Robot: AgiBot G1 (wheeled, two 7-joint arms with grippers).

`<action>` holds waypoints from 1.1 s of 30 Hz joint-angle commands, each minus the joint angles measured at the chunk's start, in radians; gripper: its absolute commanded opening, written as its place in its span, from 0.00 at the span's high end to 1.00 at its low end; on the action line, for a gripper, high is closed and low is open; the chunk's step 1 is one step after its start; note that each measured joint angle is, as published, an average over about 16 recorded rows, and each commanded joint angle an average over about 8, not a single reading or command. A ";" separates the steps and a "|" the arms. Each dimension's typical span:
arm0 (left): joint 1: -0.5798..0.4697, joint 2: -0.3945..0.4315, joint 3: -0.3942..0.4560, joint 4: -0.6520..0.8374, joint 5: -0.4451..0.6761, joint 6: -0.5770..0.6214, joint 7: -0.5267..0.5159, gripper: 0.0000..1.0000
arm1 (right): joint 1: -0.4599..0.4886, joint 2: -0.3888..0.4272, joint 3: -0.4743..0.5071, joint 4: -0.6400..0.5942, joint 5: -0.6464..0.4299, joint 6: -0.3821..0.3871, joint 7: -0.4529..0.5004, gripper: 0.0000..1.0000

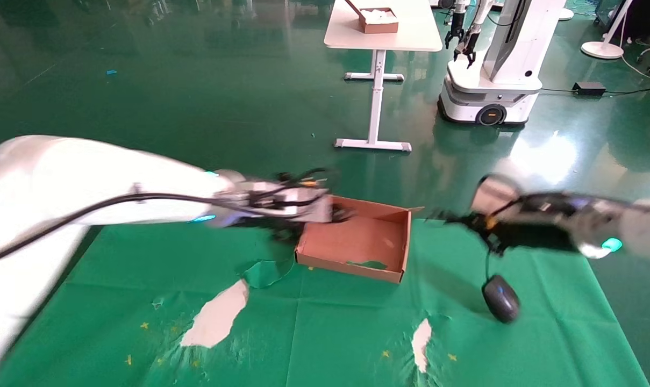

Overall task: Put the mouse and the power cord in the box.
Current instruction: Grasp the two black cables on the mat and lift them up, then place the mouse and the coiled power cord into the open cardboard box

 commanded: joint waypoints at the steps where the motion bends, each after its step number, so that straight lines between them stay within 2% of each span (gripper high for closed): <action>1: -0.011 0.054 -0.002 0.032 -0.009 -0.051 0.048 1.00 | 0.026 0.015 0.010 -0.009 0.000 0.001 -0.002 1.00; 8: 0.031 0.080 0.177 0.066 -0.113 -0.257 0.188 1.00 | 0.067 0.068 0.030 0.014 -0.007 -0.013 0.029 1.00; 9: 0.035 0.080 0.208 0.073 -0.122 -0.280 0.195 0.94 | 0.072 0.075 0.032 0.021 -0.007 -0.017 0.035 1.00; 16: 0.030 0.081 0.371 0.109 -0.181 -0.371 0.178 0.07 | 0.083 0.110 0.043 0.074 -0.010 -0.038 0.074 1.00; 17: 0.026 0.081 0.388 0.111 -0.191 -0.378 0.172 0.00 | 0.082 0.113 0.043 0.082 -0.009 -0.039 0.079 1.00; 25: -0.003 0.080 0.493 0.118 -0.257 -0.425 0.142 0.00 | 0.073 0.112 0.047 0.135 0.001 -0.046 0.106 1.00; 33: -0.023 0.080 0.565 0.123 -0.308 -0.456 0.128 0.00 | 0.092 0.103 0.059 0.151 0.032 -0.050 0.094 1.00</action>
